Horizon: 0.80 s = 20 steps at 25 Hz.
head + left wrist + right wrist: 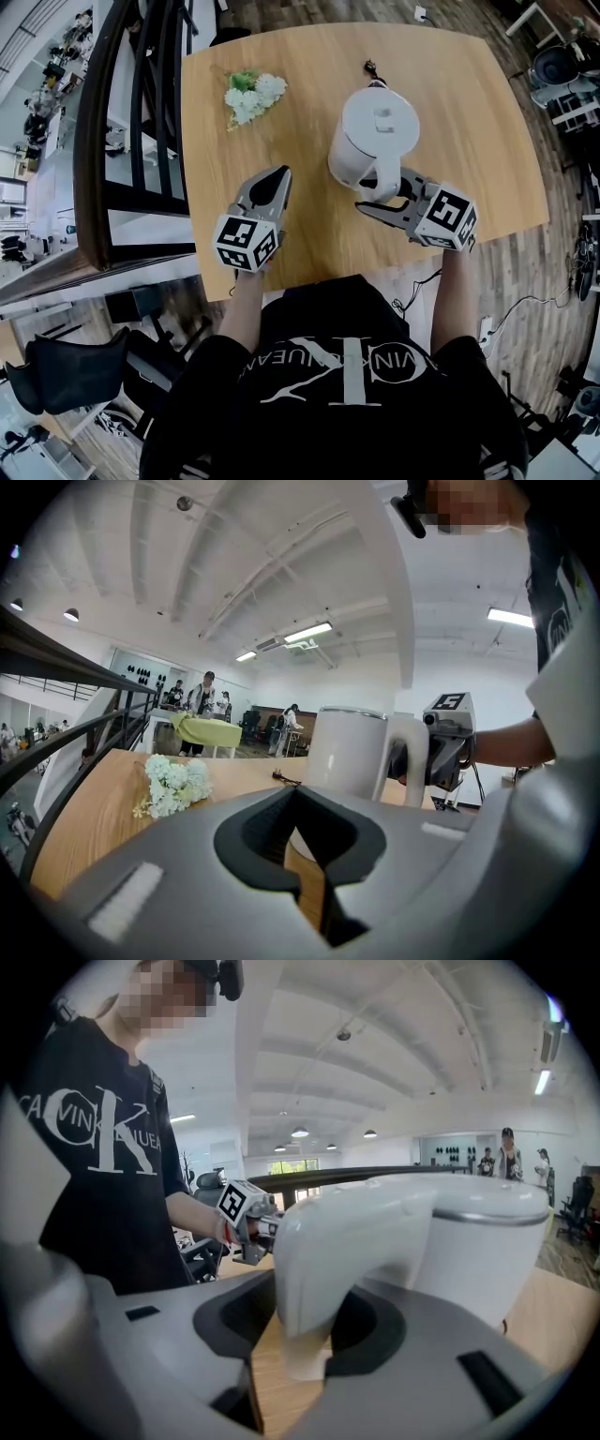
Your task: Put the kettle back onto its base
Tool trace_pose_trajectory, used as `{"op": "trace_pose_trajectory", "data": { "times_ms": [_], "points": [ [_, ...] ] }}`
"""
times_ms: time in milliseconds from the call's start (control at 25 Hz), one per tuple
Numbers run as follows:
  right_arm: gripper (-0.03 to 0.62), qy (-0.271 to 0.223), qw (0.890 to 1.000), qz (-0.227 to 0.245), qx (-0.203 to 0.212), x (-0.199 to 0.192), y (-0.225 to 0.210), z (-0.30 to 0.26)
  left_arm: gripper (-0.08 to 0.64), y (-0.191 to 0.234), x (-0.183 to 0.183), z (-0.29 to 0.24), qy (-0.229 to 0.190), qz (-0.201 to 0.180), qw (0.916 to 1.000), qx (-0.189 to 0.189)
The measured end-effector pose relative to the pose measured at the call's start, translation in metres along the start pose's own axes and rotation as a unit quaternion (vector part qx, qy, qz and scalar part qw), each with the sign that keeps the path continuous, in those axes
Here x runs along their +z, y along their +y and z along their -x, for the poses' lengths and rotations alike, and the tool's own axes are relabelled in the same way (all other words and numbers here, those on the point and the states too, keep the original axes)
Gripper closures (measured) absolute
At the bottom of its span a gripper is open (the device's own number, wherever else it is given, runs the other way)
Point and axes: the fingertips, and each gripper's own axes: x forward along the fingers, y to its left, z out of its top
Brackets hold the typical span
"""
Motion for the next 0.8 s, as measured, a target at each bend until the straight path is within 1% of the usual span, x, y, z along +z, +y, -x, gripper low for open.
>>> {"op": "trace_pose_trajectory", "data": {
  "times_ms": [80,120,160,200,240,280,320,360,400,440,480,520,560,600,640,800],
  "points": [
    [0.449,0.011,1.000,0.005,0.009,-0.001,0.000,0.000,0.557,-0.001,0.001,-0.002,-0.001,-0.001,1.0000,-0.001],
    [0.446,0.021,1.000,0.015,0.007,-0.001,0.000,-0.001,0.557,-0.001,0.002,-0.003,-0.001,-0.001,1.0000,-0.001],
    [0.448,0.028,0.999,0.031,-0.003,-0.002,-0.001,-0.002,0.557,-0.002,0.002,-0.004,-0.001,0.000,1.0000,0.000],
    [0.448,0.028,0.998,0.051,-0.023,-0.002,-0.003,-0.003,0.557,-0.003,0.002,-0.004,-0.001,0.000,1.0000,0.001],
    [0.444,0.018,0.996,0.070,-0.051,-0.001,-0.004,-0.004,0.557,-0.004,0.002,-0.005,-0.001,0.000,1.0000,0.001],
    [0.436,-0.003,0.993,0.083,-0.080,0.001,-0.003,-0.005,0.557,-0.006,0.001,-0.005,-0.001,0.000,1.0000,0.002],
    [0.436,-0.032,0.991,0.084,-0.103,0.004,-0.002,-0.005,0.557,-0.007,0.001,-0.005,0.000,0.000,1.0000,0.002],
    [0.436,-0.066,0.989,0.070,-0.116,0.008,-0.001,-0.004,0.557,-0.007,0.000,-0.006,0.000,0.000,1.0000,0.003],
    [0.436,-0.096,0.988,0.040,-0.114,0.012,-0.001,-0.002,0.557,-0.007,0.000,-0.006,0.001,0.000,1.0000,0.003],
    [0.429,-0.113,0.989,0.004,-0.095,0.011,0.000,-0.002,0.557,-0.006,-0.001,-0.006,0.001,0.001,1.0000,0.004],
    [0.415,-0.106,0.992,-0.024,-0.066,0.005,0.002,-0.005,0.558,-0.006,-0.001,-0.006,0.001,0.002,1.0000,0.005],
    [0.413,-0.076,0.996,-0.034,-0.038,-0.007,0.005,-0.010,0.557,-0.005,-0.001,-0.006,0.000,0.005,1.0000,0.006],
    [0.413,-0.038,0.999,-0.025,-0.022,-0.021,0.007,-0.016,0.557,-0.004,-0.001,-0.005,-0.002,0.008,0.9999,0.009],
    [0.413,-0.011,1.000,-0.009,-0.020,-0.032,0.008,-0.020,0.557,-0.003,0.000,-0.004,-0.003,0.010,0.9999,0.011],
    [0.410,-0.003,1.000,-0.003,-0.024,-0.038,0.008,-0.022,0.557,-0.003,0.001,-0.003,-0.003,0.011,0.9998,0.014],
    [0.405,-0.027,0.998,-0.031,-0.050,-0.045,0.002,-0.016,0.557,0.001,0.001,-0.001,-0.003,0.011,0.9997,0.023]
  ]
}}
